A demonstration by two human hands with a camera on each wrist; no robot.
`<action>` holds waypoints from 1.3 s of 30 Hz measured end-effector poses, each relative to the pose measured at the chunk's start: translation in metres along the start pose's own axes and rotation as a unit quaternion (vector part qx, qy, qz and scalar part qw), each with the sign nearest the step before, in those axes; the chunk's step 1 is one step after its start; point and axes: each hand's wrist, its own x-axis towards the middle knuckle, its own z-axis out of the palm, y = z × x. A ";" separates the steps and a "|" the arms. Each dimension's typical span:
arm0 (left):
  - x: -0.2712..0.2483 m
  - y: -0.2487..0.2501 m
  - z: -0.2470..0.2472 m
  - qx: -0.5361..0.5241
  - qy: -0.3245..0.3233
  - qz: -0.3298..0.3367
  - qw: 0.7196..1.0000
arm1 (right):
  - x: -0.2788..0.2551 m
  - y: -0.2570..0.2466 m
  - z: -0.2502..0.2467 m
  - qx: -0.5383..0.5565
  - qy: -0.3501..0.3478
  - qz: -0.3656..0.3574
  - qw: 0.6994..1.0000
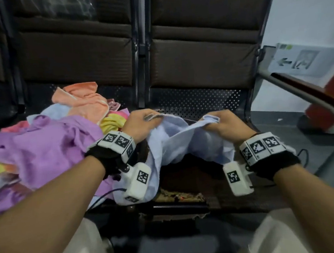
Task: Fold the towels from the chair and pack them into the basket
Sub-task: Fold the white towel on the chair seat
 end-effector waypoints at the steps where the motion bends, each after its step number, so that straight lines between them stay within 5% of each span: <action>1: 0.003 -0.003 0.000 -0.018 0.029 -0.022 0.999 | 0.001 -0.001 -0.001 0.010 0.015 0.011 1.000; 6: 0.025 -0.031 0.003 0.003 0.118 -0.092 0.989 | 0.014 0.001 0.013 0.122 0.088 0.047 0.988; 16: 0.041 -0.042 0.002 0.258 0.011 -0.009 0.966 | 0.055 0.006 0.038 0.309 0.161 0.140 0.927; 20: 0.027 -0.023 0.021 0.028 -0.069 -0.042 0.996 | 0.066 0.003 0.045 0.338 0.150 0.140 0.918; 22: 0.023 -0.023 0.030 0.034 -0.117 -0.048 0.991 | 0.068 0.005 0.043 0.353 0.161 0.140 0.911; 28: 0.016 -0.044 0.037 0.318 -0.249 0.045 0.914 | 0.064 0.024 0.018 0.446 0.185 0.166 0.860; 33: 0.013 -0.035 0.022 0.358 -0.307 -0.011 0.882 | 0.050 0.038 0.001 0.466 0.241 0.199 0.827; 35: 0.011 -0.025 0.020 0.346 -0.294 -0.008 0.891 | 0.047 0.040 -0.003 0.462 0.272 0.182 0.824; 39: 0.014 0.007 0.023 0.100 -0.133 -0.019 0.986 | 0.041 0.035 -0.006 0.431 0.257 0.180 0.846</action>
